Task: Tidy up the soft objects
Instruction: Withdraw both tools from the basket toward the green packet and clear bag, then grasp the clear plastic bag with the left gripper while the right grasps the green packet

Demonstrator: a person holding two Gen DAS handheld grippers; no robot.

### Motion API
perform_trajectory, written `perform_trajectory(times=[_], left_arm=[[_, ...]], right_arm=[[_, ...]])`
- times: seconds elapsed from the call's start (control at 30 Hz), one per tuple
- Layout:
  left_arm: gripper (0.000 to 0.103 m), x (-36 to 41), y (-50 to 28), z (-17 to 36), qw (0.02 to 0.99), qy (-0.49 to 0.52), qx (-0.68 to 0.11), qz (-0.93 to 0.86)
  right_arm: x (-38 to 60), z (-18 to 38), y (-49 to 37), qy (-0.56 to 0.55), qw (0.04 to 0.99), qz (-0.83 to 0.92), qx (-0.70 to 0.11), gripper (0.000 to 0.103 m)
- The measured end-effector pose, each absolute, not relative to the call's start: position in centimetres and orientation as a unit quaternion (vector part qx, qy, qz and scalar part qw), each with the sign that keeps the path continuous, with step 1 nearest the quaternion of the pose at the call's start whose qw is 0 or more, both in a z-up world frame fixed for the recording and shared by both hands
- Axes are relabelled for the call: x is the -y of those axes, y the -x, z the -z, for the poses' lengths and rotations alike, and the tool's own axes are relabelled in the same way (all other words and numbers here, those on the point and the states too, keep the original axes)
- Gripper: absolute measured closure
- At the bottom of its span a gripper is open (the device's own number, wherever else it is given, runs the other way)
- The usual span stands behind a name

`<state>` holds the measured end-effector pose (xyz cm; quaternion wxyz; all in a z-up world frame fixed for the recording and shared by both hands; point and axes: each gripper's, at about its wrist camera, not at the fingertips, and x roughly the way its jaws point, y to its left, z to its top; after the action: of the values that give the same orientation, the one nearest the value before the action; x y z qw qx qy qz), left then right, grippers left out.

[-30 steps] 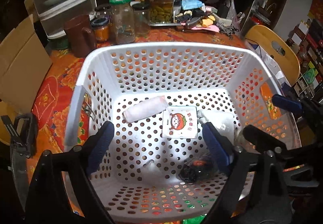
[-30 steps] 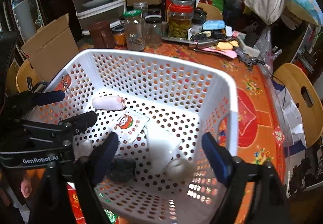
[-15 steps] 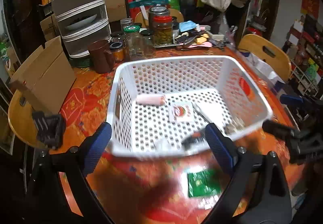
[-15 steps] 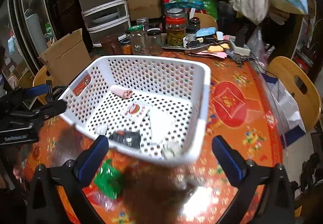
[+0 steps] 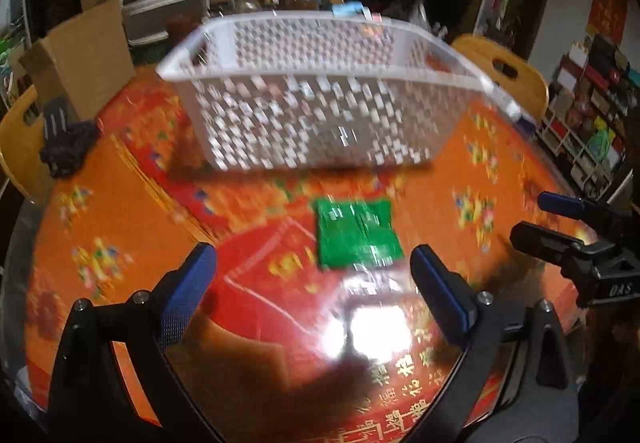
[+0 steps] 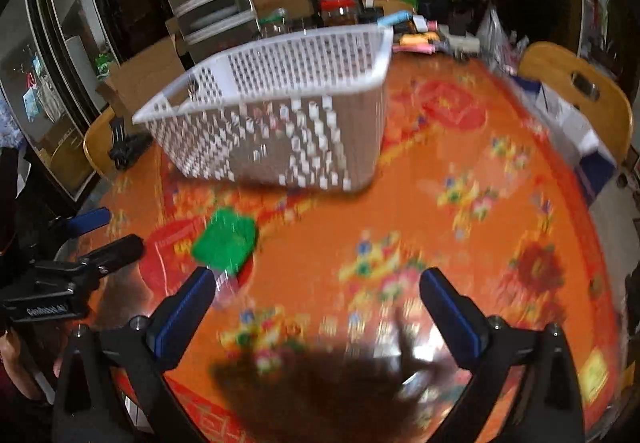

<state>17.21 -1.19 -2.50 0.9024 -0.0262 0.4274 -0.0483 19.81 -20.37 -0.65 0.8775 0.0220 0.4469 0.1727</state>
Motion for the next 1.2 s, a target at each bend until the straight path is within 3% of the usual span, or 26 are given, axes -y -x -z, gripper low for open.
perform_trajectory(times=[0.13, 0.27, 0.53, 0.67, 0.8, 1.2], left_arm=[[0.007, 3.1, -17.2, 4.7, 0.895, 0.021, -0.442, 0.058], [0.007, 4.6, -18.0, 5.9, 0.89, 0.011, -0.45, 0.063], [0.013, 5.4, -18.6, 7.5, 0.887, 0.008, -0.456, 0.067], [0.023, 5.8, -18.8, 8.0, 0.886, 0.003, -0.459, 0.067], [0.05, 5.7, -18.6, 8.2, 0.886, 0.006, -0.458, 0.07], [0.051, -0.9, -16.6, 7.5, 0.899, 0.047, -0.434, 0.036]], right_arm=[[21.0, 2.3, -18.4, -0.039, 0.878, -0.161, -0.448, 0.005], [21.7, 2.7, -17.9, -0.048, 0.882, -0.151, -0.443, 0.016], [21.5, 3.1, -18.3, -0.052, 0.881, -0.154, -0.444, 0.016], [21.2, 3.3, -18.5, -0.052, 0.88, -0.153, -0.447, 0.016], [21.0, 3.4, -18.9, -0.056, 0.878, -0.152, -0.45, 0.016], [13.4, 5.3, -21.0, -0.046, 0.856, -0.204, -0.474, 0.016]])
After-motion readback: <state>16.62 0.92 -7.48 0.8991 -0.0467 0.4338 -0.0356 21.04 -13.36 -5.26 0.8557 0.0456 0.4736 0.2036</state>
